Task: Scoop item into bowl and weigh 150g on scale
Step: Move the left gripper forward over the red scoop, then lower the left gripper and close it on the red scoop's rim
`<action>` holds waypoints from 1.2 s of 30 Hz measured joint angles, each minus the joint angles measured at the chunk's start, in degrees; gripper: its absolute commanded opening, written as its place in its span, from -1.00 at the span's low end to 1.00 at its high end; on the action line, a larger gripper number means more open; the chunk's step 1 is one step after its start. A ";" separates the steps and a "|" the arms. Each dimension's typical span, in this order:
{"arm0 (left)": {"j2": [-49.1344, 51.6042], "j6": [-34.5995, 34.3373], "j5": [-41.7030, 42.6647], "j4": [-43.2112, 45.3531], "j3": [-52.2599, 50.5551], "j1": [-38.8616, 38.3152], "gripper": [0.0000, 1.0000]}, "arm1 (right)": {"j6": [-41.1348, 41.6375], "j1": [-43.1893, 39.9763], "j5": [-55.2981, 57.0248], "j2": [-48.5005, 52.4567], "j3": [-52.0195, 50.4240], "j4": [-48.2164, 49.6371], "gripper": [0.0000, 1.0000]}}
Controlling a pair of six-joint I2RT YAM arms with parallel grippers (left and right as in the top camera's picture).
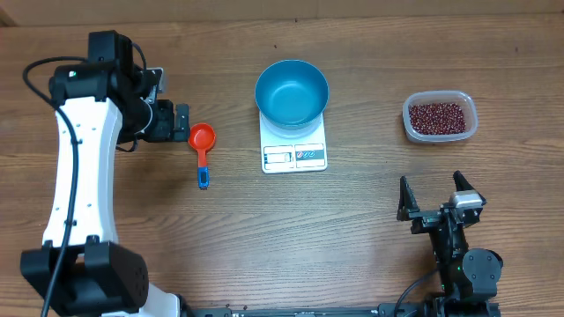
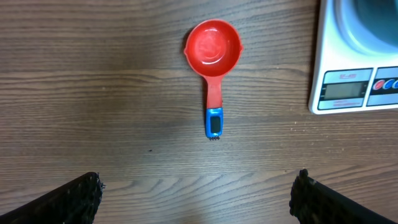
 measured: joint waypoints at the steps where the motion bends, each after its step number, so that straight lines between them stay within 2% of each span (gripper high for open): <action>1: 0.50 0.00 0.00 0.00 0.00 0.00 0.99 | 0.02 0.00 0.02 0.00 0.00 0.00 1.00; 20: 13.88 0.02 -0.48 3.93 0.00 0.00 0.99 | 0.00 0.00 0.02 0.00 0.00 -0.02 1.00; 36: 16.24 0.15 -0.70 11.45 0.02 0.00 0.99 | 0.02 0.00 0.02 0.00 0.00 -0.02 0.99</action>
